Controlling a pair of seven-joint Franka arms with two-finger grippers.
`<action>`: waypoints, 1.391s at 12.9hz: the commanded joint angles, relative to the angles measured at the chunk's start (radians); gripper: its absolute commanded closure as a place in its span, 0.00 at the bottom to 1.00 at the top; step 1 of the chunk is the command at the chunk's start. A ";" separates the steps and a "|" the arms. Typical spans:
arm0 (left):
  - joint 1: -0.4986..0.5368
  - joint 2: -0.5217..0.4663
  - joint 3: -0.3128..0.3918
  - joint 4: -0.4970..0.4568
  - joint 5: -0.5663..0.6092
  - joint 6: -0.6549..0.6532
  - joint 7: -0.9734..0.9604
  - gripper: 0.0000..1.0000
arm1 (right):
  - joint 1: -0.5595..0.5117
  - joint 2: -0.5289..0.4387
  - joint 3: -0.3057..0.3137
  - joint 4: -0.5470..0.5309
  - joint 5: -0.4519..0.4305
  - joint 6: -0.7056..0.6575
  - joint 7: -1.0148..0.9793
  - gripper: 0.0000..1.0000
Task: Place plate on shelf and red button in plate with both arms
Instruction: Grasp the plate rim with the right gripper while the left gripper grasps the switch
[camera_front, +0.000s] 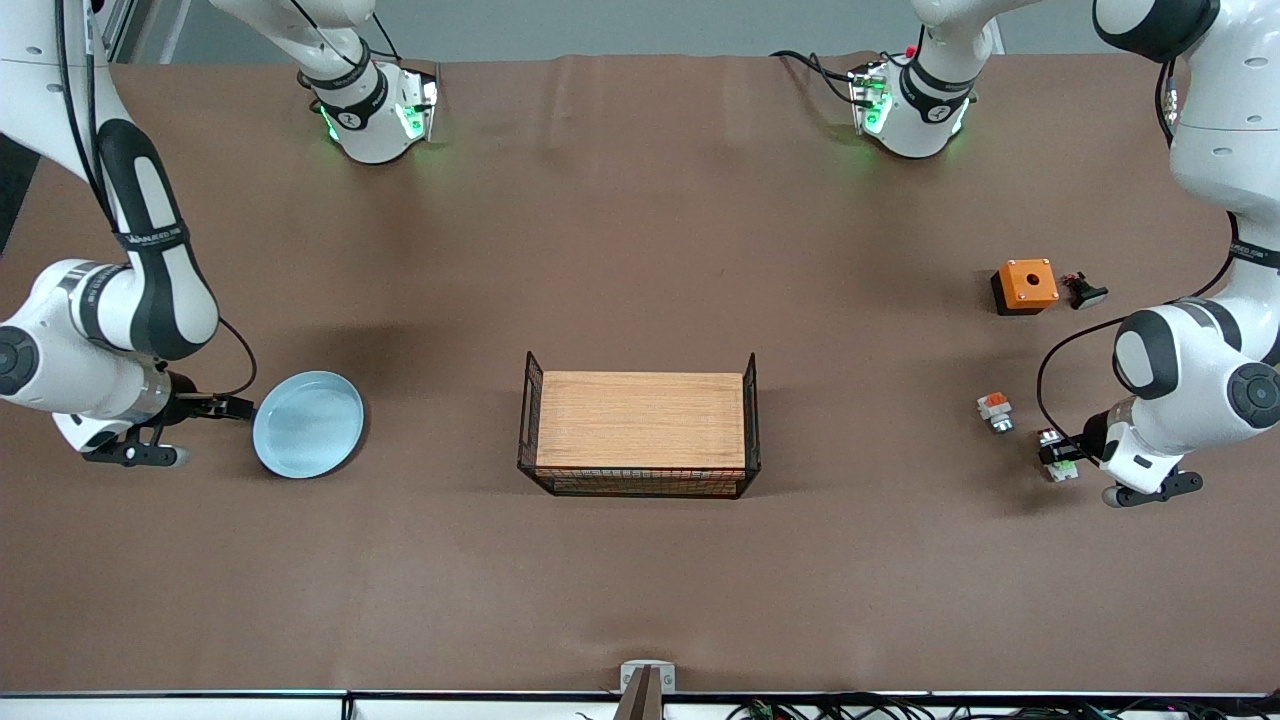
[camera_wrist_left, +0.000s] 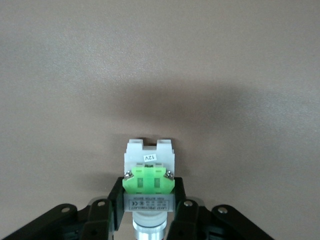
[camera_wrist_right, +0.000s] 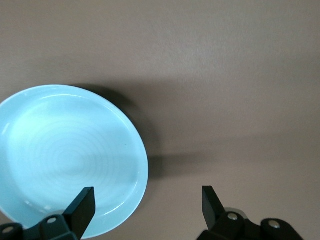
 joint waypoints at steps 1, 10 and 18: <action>0.009 -0.041 -0.004 0.001 0.025 -0.018 0.010 0.99 | -0.016 -0.022 0.012 -0.062 0.002 0.033 0.031 0.12; 0.005 -0.348 -0.053 0.004 0.013 -0.381 0.052 1.00 | -0.012 0.054 0.012 -0.056 0.072 0.076 0.031 0.22; 0.004 -0.521 -0.105 0.012 -0.050 -0.565 0.043 1.00 | -0.019 0.080 0.014 -0.039 0.088 0.085 0.022 0.59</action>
